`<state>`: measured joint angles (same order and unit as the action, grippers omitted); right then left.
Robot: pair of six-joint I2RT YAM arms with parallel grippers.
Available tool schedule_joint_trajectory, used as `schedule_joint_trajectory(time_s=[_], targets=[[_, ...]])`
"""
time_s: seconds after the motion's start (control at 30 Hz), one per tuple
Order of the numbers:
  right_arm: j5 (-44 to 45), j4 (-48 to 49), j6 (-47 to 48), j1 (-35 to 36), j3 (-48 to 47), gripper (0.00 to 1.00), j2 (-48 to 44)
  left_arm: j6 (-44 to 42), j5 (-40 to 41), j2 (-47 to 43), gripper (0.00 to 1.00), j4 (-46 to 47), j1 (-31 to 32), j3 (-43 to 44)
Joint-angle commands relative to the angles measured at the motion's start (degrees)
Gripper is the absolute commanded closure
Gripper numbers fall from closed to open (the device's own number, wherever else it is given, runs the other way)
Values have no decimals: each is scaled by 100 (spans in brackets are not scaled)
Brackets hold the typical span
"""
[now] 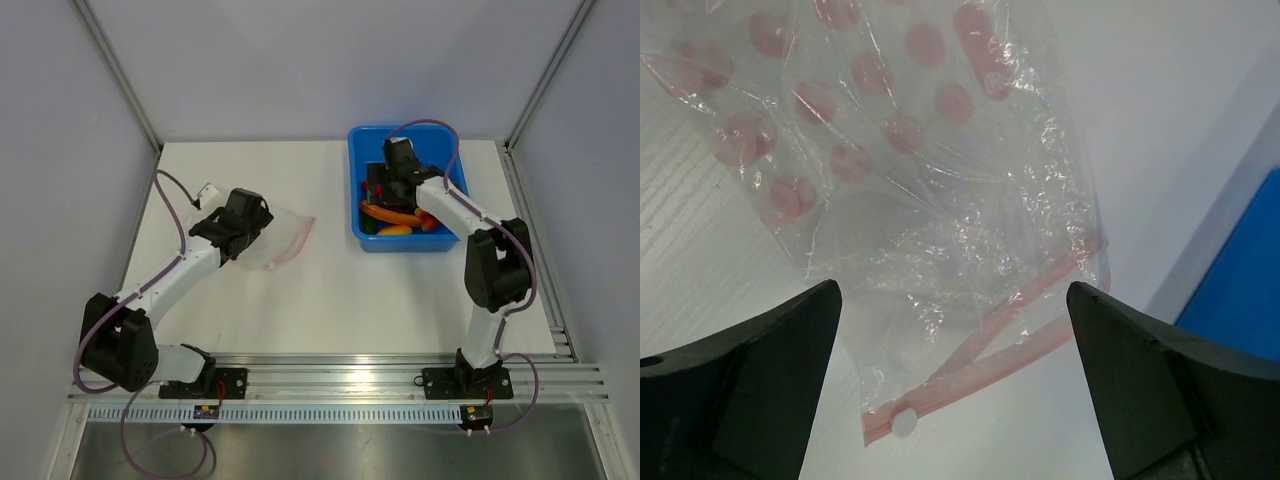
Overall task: Open the zip-top bag and remove the fake food
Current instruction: Place the fake fruit in the bin, then reset both arms
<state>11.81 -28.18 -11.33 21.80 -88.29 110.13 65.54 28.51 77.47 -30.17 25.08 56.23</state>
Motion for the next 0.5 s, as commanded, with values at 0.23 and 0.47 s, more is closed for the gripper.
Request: schedule_joint_trajectory(time_s=[0.23,0.47], targets=[[-592,814,-448,43,1154,1,-2607,-866,-38,-839,1,785,23,-77],[-1128,1394,-738,61,2350,0,-4199,-1306,-320,-1673,1,1373,23,-699]])
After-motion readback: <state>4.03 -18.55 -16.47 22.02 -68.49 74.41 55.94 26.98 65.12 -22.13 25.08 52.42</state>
